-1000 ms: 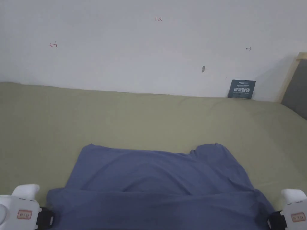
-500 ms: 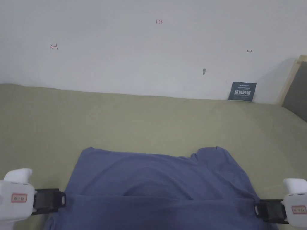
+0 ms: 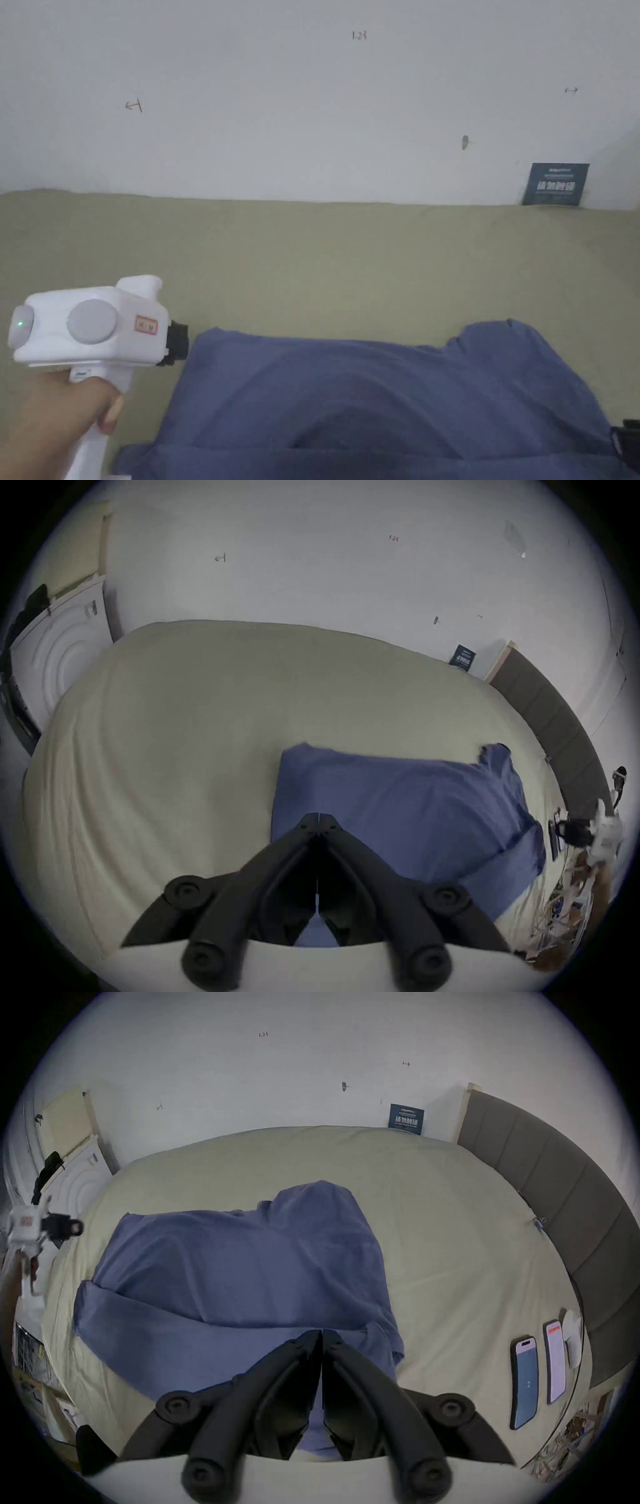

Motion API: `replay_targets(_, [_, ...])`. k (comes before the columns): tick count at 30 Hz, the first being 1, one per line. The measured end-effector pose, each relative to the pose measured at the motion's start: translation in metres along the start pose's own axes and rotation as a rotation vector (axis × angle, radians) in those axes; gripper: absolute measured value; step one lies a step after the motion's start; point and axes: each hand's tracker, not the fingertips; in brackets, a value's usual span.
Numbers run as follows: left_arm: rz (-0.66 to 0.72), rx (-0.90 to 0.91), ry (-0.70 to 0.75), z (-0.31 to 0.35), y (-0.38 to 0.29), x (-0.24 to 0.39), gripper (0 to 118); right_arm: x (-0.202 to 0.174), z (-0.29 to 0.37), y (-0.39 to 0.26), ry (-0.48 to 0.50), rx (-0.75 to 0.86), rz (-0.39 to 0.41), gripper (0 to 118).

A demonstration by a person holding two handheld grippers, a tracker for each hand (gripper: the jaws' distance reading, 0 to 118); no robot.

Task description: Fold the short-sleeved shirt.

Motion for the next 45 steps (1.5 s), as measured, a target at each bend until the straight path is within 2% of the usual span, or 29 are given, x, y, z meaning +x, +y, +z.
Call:
replay_targets(1, [0.005,-0.015,0.0,-0.017,0.011,-0.001,8,0.0,-0.001,0.001,0.007,0.004,-0.001,6])
replay_targets(3, [0.022,-0.055,0.027,-0.052,0.027,-0.001,87,0.001,-0.005,0.0,0.009,0.003,0.006,6])
replay_targets(4, [0.03,-0.075,0.033,-0.068,0.031,0.0,111,0.003,-0.007,-0.001,0.008,-0.002,0.012,6])
replay_targets(5, [0.033,-0.082,0.014,-0.083,0.034,-0.001,113,0.005,-0.009,0.0,0.009,-0.008,0.019,6])
replay_targets(8, [0.052,-0.127,0.041,-0.115,0.036,0.005,103,0.013,-0.014,0.0,0.004,-0.018,0.026,6])
replay_targets(9, [0.04,-0.15,0.06,-0.124,0.034,0.007,103,0.017,-0.017,0.002,0.0,-0.02,0.026,6])
replay_targets(11, [-0.017,-0.215,0.108,-0.14,0.029,0.01,100,0.025,-0.023,0.007,-0.01,-0.027,0.028,6])
replay_targets(12, [-0.042,-0.236,0.142,-0.141,0.027,0.013,94,0.028,-0.025,0.011,-0.012,-0.029,0.025,6])
replay_targets(13, [-0.073,-0.209,0.165,-0.139,0.023,0.016,92,0.033,-0.031,0.017,-0.016,-0.031,0.025,6])
replay_targets(14, [-0.071,-0.168,0.164,-0.133,0.019,0.018,81,0.035,-0.036,0.025,-0.025,-0.034,0.027,6])
replay_targets(15, [-0.039,-0.133,0.171,-0.127,0.018,0.02,59,0.037,-0.041,0.033,-0.032,-0.033,0.027,6])
replay_targets(17, [-0.018,-0.089,0.143,-0.114,0.018,0.019,4,0.044,-0.059,0.057,-0.015,-0.043,0.029,7])
replay_targets(18, [-0.004,-0.08,0.069,-0.111,0.016,0.017,4,0.046,-0.069,0.068,-0.018,-0.052,0.021,9])
replay_targets(19, [0.01,-0.067,0.01,-0.107,0.014,0.018,4,0.047,-0.082,0.082,-0.026,-0.065,0.013,15])
replay_targets(21, [-0.058,-0.07,0.126,-0.107,0.015,0.021,4,0.051,-0.107,0.107,-0.024,-0.094,0.027,55])
replay_targets(22, [-0.085,-0.078,0.1,-0.107,0.014,0.022,4,0.051,-0.121,0.119,-0.024,-0.1,0.03,79])
replay_targets(23, [-0.092,-0.086,0.099,-0.109,0.015,0.021,4,0.052,-0.135,0.13,-0.033,-0.134,0.053,86])
replay_targets(25, [-0.098,-0.093,0.104,-0.111,0.016,0.019,4,0.052,-0.16,0.142,-0.082,-0.166,0.043,98])
replay_targets(26, [-0.093,-0.1,0.1,-0.112,0.016,0.017,4,0.052,-0.172,0.146,-0.073,-0.183,0.041,109])
replay_targets(29, [-0.081,-0.116,0.092,-0.119,0.015,0.012,4,0.05,-0.2,0.147,-0.064,-0.261,-0.005,107])
replay_targets(31, [-0.09,-0.12,0.092,-0.123,0.013,0.011,4,0.045,-0.213,0.146,-0.072,-0.289,-0.003,106])
replay_targets(32, [-0.094,-0.116,0.092,-0.124,0.013,0.012,4,0.042,-0.215,0.145,-0.072,-0.297,0.011,94])
replay_targets(33, [-0.095,-0.113,0.092,-0.125,0.013,0.012,4,0.045,-0.217,0.146,-0.068,-0.309,0.026,70])
replay_targets(34, [-0.094,-0.113,0.091,-0.125,0.014,0.011,4,0.041,-0.213,0.147,-0.061,-0.288,0.022,56])
replay_targets(35, [-0.093,-0.113,0.092,-0.124,0.015,0.012,4,0.036,-0.206,0.148,-0.082,-0.228,0.02,21])
replay_targets(36, [-0.094,-0.114,0.092,-0.123,0.016,0.013,4,0.033,-0.204,0.149,-0.076,-0.218,0.028,8])
replay_targets(37, [-0.096,-0.111,0.091,-0.121,0.017,0.014,4,0.031,-0.197,0.148,-0.054,-0.201,0.027,8])
replay_targets(41, [-0.087,-0.072,0.062,-0.096,0.015,0.015,4,0.02,-0.165,0.146,-0.064,-0.109,0.102,8])
replay_targets(45, [-0.139,-0.035,0.034,-0.052,0.013,0.014,4,0.021,-0.111,0.135,-0.03,-0.045,0.091,8])
